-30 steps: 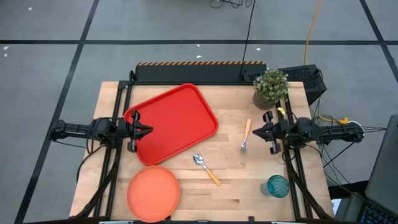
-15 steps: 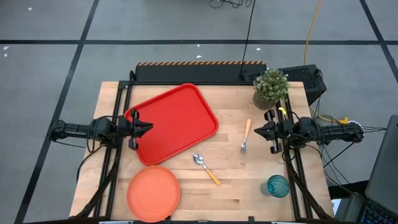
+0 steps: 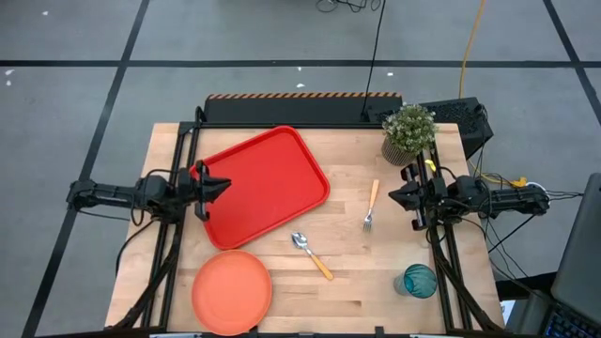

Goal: Pick and place plate/cup/fork/spoon on tray
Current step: Put the light orange plate on the orange serving tray

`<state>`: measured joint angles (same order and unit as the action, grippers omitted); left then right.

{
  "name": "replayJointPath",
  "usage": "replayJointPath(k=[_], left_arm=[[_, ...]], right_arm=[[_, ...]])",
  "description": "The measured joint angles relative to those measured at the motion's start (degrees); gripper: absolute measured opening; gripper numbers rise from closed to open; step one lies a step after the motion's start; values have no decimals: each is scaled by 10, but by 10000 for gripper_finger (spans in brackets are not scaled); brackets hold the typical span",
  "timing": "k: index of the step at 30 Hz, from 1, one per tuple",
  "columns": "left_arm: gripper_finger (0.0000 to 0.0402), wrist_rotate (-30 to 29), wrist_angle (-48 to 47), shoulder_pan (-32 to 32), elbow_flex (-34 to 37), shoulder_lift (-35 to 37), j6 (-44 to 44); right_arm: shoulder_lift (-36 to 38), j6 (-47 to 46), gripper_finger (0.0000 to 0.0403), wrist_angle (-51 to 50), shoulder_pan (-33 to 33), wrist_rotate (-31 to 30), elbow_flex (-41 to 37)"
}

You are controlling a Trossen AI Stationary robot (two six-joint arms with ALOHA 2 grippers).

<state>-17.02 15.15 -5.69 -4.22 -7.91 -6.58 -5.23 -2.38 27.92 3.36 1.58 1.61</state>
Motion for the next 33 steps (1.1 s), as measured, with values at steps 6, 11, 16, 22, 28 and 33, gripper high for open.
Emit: replayJointPath(k=[6,11,16,22,28,33], left_arm=[[47,-1,-35,0,-114,-123,48],[47,-17,-149,0,-252,-254,80],[47,-17,-201,0,-351,-362,124],[47,-10,-202,0,-423,-452,140],[47,-36,-358,7,-511,-538,110],[47,-58,-525,25,-561,-617,21]], right_arm=[[0,25,0,2,0,0,0],[0,45,0,6,0,0,0],[0,46,0,6,0,0,0],[0,-13,0,7,0,0,0],[0,-15,0,19,0,1,0],[0,-27,0,-16,0,18,0]])
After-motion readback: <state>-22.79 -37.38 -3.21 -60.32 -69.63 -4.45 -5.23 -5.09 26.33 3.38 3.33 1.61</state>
